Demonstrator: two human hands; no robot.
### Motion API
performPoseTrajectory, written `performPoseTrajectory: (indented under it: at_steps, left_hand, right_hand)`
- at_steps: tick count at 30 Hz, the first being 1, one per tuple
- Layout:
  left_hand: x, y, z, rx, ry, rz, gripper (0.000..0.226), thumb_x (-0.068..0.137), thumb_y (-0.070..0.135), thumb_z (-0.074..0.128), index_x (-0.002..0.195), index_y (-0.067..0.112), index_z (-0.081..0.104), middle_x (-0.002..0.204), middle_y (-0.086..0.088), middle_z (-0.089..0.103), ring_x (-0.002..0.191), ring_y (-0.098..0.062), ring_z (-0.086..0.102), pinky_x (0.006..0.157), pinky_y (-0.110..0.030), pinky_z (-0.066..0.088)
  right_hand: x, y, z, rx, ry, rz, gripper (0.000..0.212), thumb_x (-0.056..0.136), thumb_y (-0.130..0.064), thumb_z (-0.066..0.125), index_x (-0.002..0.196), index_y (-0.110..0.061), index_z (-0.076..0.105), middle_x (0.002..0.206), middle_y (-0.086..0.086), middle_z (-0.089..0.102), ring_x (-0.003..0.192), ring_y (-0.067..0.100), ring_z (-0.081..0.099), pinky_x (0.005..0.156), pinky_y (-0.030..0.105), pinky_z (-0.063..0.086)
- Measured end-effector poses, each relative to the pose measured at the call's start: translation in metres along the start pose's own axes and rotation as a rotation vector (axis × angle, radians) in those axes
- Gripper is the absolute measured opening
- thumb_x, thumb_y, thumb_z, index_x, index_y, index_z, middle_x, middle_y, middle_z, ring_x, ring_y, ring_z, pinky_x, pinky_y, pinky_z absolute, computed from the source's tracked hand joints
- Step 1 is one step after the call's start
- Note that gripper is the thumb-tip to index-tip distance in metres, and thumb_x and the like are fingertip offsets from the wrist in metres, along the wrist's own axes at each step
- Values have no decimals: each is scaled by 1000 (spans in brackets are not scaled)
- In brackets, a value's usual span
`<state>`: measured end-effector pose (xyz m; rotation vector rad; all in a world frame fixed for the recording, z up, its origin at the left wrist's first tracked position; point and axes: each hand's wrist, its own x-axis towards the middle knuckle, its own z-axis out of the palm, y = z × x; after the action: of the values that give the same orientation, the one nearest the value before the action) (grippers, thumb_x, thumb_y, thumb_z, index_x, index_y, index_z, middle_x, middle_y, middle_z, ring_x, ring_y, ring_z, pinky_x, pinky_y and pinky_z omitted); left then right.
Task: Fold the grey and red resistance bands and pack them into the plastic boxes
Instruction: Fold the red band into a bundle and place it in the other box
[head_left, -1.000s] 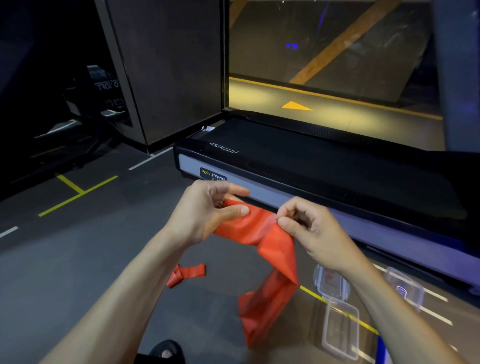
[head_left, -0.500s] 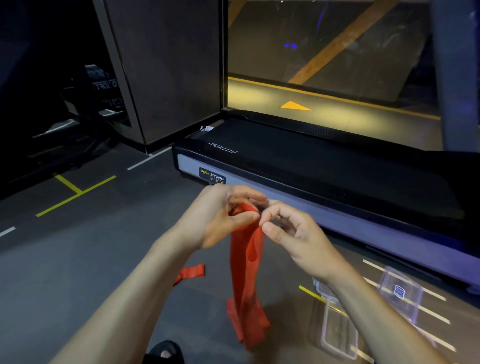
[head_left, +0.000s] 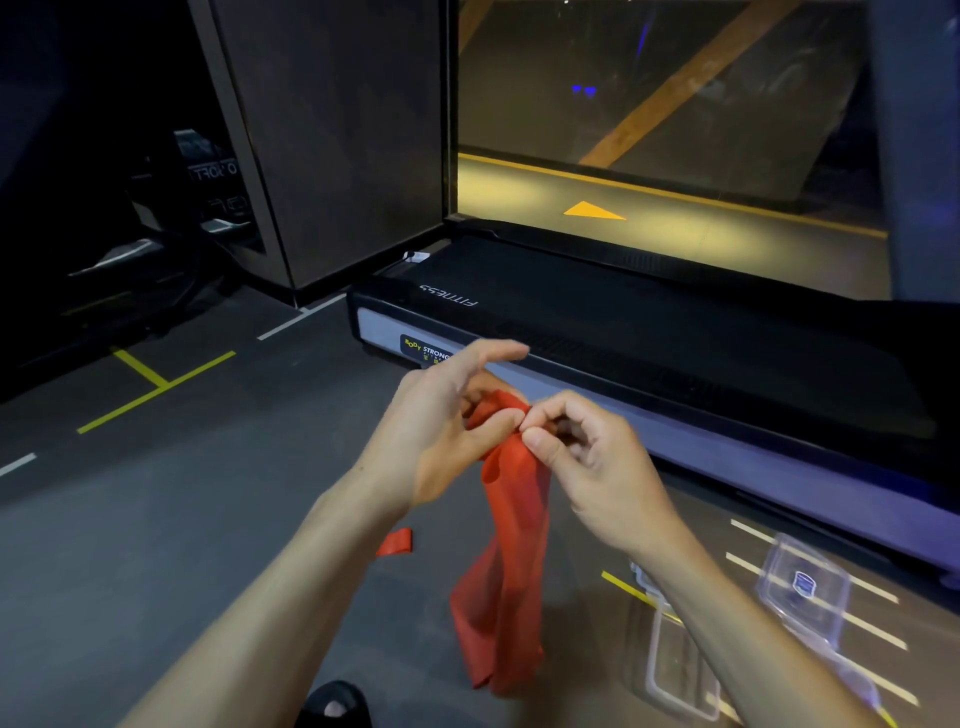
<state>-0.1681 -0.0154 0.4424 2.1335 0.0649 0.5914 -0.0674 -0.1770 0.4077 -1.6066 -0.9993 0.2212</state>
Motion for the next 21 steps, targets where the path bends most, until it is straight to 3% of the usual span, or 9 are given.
performPoseTrajectory:
  at_steps: [4,9,12,14,17,21]
  left_hand:
    - [2,-3,2,-236,93,-101,54,80,4,85,126,25,65,103,-1,74,85,-23,71,77,-38,59]
    - [4,0,5,-468,136,-227,57,78,-2,84,128,14,64,110,-6,74,81,-16,65,70,-27,59]
    - [5,-2,1,-496,144,-316,45,84,11,82,126,14,65,108,-2,77,86,-20,64,77,-27,58]
    - [5,-2,-2,-622,113,-396,38,91,18,77,124,4,64,99,-9,76,77,-18,62,78,-32,51]
    - [4,-2,-5,-725,4,-459,50,96,26,64,122,-17,57,70,-1,48,58,-8,39,71,-31,37]
    - [4,0,-9,-653,-98,-447,52,99,30,59,115,-20,58,73,-9,23,63,-14,25,65,-31,28]
  right_hand:
    - [-1,-4,-3,-122,67,-55,9,93,-17,66,88,-24,65,86,-11,67,83,11,63,77,34,49]
    - [-3,-10,-7,-226,101,-162,13,94,-9,67,90,-21,65,92,-8,66,92,19,64,82,44,51]
    - [-4,-13,-10,-241,100,-201,14,95,-6,68,90,-18,65,91,-8,64,90,19,63,80,41,51]
    - [-5,-15,-11,-254,95,-226,14,95,-4,68,89,-17,65,91,-8,63,89,18,63,78,38,50]
    - [-5,-16,-13,-268,75,-255,13,95,-4,69,90,-15,65,91,-9,63,89,18,63,77,35,50]
    - [-6,-17,-14,-292,41,-293,12,94,-4,69,90,-14,65,92,-9,63,90,17,62,79,30,48]
